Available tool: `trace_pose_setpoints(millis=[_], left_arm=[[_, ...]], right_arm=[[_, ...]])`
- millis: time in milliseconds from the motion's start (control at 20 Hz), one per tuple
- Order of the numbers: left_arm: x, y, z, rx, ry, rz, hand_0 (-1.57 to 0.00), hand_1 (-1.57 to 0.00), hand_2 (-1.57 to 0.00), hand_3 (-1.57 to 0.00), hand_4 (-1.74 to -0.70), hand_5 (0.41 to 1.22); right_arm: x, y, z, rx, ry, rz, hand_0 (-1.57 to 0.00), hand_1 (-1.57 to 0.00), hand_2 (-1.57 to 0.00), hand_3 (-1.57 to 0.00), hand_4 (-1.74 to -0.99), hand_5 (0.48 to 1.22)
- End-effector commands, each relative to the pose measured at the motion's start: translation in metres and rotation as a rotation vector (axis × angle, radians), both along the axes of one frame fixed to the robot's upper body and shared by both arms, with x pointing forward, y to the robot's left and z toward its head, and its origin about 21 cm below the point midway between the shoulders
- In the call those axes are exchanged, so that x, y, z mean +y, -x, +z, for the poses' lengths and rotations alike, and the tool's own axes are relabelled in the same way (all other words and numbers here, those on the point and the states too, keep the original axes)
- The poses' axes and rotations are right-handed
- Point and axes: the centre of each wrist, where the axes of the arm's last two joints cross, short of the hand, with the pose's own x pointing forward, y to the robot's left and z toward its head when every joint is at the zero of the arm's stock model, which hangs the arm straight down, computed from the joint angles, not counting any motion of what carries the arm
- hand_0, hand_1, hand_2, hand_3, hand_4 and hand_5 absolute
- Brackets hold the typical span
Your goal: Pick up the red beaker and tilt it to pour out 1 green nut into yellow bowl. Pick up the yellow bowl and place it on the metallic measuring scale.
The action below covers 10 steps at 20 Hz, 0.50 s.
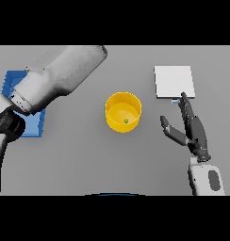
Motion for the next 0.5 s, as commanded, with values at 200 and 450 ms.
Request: trace_pose_setpoints(millis=[200, 450], left_arm=[[0.077, -0.028, 0.084, 0.002, 0.457, 0.259, -1.57, -1.53, -1.53, -1.45, -1.61, 1.217], [0.179, -0.046, 0.075, 0.041, 0.965, 0.470, -1.57, -1.56, -1.56, -1.39, -1.70, 1.220]], right_arm=[[-0.001, -0.004, 0.002, 0.002, 0.019, 0.021, 0.00, 0.00, 0.00, 0.00, -1.292, 0.645], [0.001, -0.007, 0.002, -0.024, 0.045, 0.044, 0.00, 0.00, 0.00, 0.00, -1.307, 0.651]])
